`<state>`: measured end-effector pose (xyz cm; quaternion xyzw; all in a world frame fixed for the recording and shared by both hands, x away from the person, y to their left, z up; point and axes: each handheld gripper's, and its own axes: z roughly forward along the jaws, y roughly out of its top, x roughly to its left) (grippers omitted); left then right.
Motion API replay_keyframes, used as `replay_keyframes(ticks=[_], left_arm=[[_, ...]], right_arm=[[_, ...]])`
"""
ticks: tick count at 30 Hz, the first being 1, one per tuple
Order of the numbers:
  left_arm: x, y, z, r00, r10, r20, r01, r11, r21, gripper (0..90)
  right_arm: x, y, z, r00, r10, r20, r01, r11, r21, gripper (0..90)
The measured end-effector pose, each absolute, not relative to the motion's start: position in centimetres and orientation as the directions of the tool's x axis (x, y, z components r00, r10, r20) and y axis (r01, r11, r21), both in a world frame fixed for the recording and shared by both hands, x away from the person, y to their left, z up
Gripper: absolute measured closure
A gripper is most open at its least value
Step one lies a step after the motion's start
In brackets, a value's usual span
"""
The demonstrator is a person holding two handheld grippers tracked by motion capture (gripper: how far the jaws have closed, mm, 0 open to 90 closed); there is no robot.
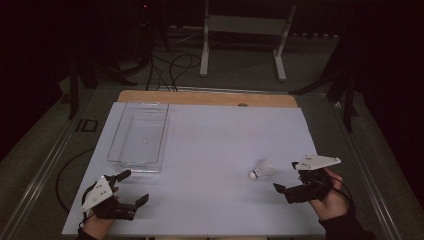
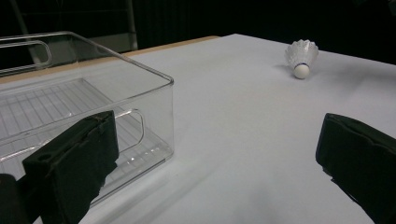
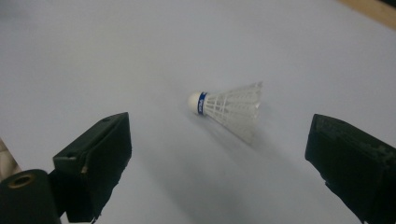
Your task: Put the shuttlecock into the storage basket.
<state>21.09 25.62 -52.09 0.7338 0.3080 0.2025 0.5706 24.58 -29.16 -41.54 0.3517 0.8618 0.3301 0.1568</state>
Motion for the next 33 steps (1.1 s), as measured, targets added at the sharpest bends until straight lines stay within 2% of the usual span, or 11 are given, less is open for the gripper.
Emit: replay_keyframes(ticks=[12, 33], left_arm=[[21.1, 25.6, -52.1, 0.729, 0.683, -0.053, 0.219, -0.160, 0.962, 0.1], [21.1, 25.6, -52.0, 0.727, 0.685, -0.048, 0.221, -0.167, 0.961, 0.1]], right_arm=[[25.8, -29.2, -42.8, -0.714, 0.697, 0.072, 0.602, 0.558, 0.571, 7.1], [26.9, -29.3, -45.1, -0.711, 0.694, 0.111, 0.667, 0.616, 0.419, 7.3]])
